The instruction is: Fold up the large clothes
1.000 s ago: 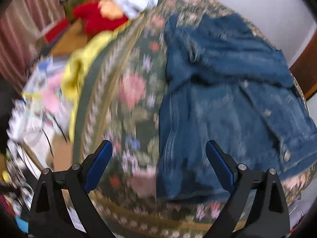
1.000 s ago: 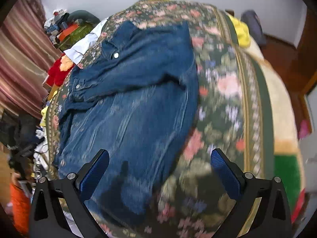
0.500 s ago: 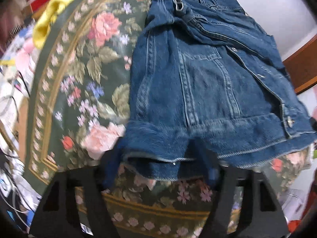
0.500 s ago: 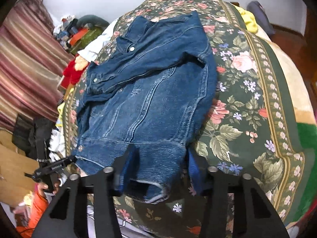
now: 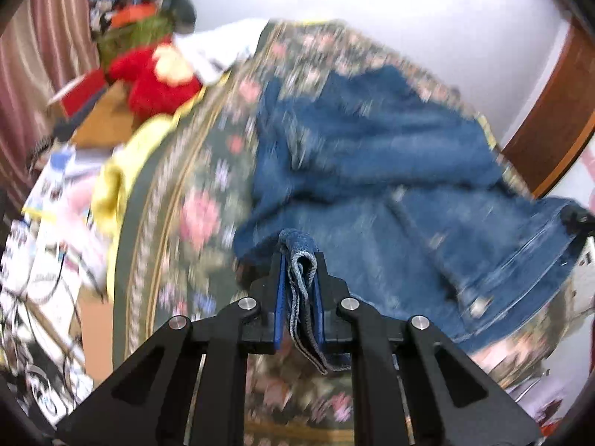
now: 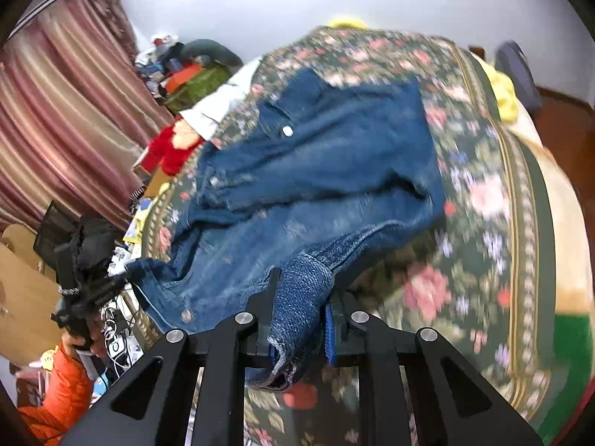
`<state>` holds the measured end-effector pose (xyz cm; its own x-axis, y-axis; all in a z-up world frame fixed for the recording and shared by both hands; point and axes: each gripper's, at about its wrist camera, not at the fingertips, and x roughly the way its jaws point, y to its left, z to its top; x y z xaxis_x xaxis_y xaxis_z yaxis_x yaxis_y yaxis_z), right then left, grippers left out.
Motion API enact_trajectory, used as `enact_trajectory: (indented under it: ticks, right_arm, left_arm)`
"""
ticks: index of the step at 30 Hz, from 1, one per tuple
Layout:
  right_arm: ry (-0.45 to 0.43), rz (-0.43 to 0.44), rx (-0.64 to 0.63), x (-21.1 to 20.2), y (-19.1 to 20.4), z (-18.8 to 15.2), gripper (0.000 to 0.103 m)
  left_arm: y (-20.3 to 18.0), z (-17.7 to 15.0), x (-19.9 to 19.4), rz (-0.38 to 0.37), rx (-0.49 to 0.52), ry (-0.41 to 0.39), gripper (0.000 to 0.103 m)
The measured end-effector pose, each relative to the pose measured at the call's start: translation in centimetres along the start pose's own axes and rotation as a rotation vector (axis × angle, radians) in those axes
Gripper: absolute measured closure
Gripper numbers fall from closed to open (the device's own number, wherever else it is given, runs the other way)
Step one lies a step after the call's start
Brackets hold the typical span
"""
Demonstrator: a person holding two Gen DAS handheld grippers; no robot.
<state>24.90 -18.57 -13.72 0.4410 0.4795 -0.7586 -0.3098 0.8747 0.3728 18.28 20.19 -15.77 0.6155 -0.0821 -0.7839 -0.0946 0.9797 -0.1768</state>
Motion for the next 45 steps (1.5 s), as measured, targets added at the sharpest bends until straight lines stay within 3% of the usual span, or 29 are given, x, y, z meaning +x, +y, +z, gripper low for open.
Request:
enact_trajectory:
  ticks: [5, 8, 16, 23, 27, 28, 29, 31, 35, 41, 45]
  right_arm:
    - [-0.084, -0.005, -0.004, 0.0, 0.2, 4.2, 0.088]
    - [-0.135, -0.016, 0.008, -0.1, -0.2, 7.3, 0.089]
    - [-0.217, -0.079, 0.031, 1.7, -1.8, 15.4, 0.089]
    - [-0.164, -0.143, 0.092, 8.8, -5.1, 21.1, 0.090]
    - [-0.119, -0.173, 0.112, 13.1, -6.7, 23.3, 0.089]
    - [-0.106, -0.176, 0.117, 14.1, -7.1, 23.6, 0.089]
    - [-0.089, -0.177, 0.126, 15.2, -7.6, 24.0, 0.089]
    - [-0.051, -0.182, 0.146, 17.3, -8.8, 24.5, 0.089]
    - [0.019, -0.180, 0.168, 20.0, -10.8, 24.5, 0.089]
    - [0.049, -0.043, 0.259, 19.5, -13.6, 24.7, 0.089]
    - [0.044, -0.013, 0.271, 18.0, -13.7, 25.1, 0.089]
  left_arm:
    - [-1.0, 6.6, -1.5, -0.029, 0.002, -0.136, 0.090]
    - [-1.5, 10.1, -1.1, 0.000, 0.008, -0.188, 0.090]
    - [0.1, 17.9, 3.0, 0.055, -0.075, -0.229, 0.091]
    - [1.8, 22.3, 10.6, 0.175, -0.091, -0.190, 0.093]
    - [2.8, 24.0, 15.8, 0.226, -0.095, -0.124, 0.094]
    - [3.0, 24.1, 16.6, 0.240, -0.091, -0.116, 0.101]
    - [3.2, 24.5, 18.2, 0.296, -0.075, -0.106, 0.103]
    - [3.7, 24.8, 19.9, 0.339, -0.060, -0.085, 0.103]
    - [5.4, 24.2, 23.6, 0.332, -0.080, 0.011, 0.103]
    - [6.8, 22.6, 25.2, 0.360, -0.064, 0.079, 0.102]
    - [7.3, 22.2, 24.0, 0.376, -0.056, 0.073, 0.102]
